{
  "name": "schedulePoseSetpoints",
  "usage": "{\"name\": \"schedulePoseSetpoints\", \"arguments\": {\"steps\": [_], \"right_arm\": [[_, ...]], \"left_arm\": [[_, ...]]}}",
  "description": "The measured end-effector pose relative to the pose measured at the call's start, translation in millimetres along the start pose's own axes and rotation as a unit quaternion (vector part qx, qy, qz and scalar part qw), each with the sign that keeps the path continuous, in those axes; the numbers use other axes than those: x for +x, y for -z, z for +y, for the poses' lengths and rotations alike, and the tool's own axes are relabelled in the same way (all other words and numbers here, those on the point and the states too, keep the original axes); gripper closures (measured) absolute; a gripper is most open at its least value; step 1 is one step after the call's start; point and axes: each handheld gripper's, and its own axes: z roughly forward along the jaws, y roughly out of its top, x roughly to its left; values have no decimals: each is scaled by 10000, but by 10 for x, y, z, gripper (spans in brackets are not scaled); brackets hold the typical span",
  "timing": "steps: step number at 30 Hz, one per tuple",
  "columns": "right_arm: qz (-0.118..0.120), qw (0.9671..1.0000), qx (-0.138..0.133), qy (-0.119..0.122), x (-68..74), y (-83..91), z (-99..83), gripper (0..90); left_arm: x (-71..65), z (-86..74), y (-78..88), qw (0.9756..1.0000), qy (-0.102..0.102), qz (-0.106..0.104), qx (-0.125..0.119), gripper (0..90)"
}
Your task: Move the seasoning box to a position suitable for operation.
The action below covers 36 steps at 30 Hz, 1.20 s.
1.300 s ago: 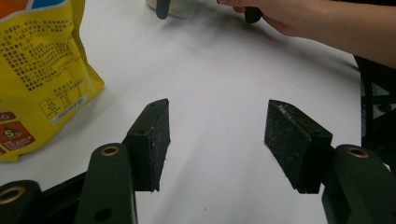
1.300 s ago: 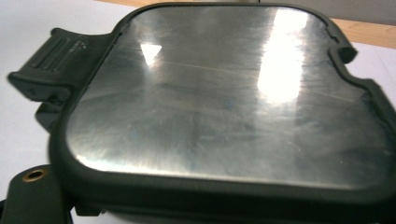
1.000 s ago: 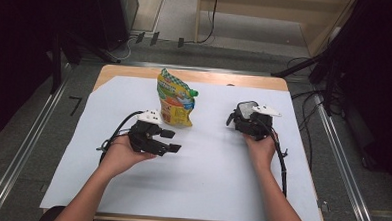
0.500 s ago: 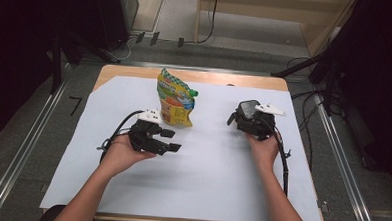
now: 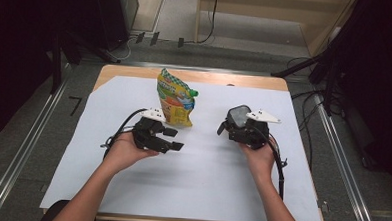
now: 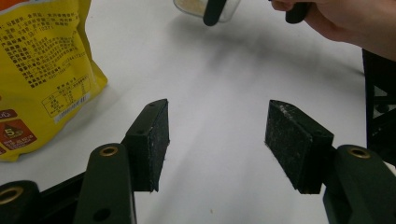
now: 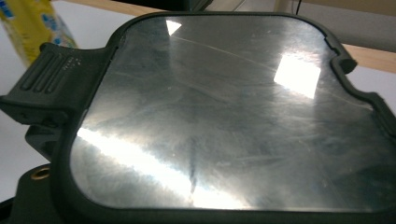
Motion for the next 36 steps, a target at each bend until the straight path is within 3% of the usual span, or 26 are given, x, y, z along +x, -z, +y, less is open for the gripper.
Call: {"name": "schedulePoseSetpoints", "arguments": {"steps": [6, 13, 17, 29, 36], "right_arm": [[197, 9998, 36, 75, 162, 96, -60, 162], [510, 9985, 144, 140, 413, 125, -162, 162], [671, 9969, 215, 353, 561, 97, -202, 162], [1055, 9920, 359, 589, 891, -12, -284, 162], [1118, 9894, 444, 819, 1011, -87, -362, 162]], "left_arm": [[32, 15, 2, 10000, 28, -9, -72, 407], [63, 23, -39, 10000, 26, -10, 24, 420], [73, 39, -29, 10000, 2, -2, -10, 422], [86, 41, -7, 10000, 33, 36, -32, 423], [82, 41, -18, 10000, 1, 36, -3, 423]]}}
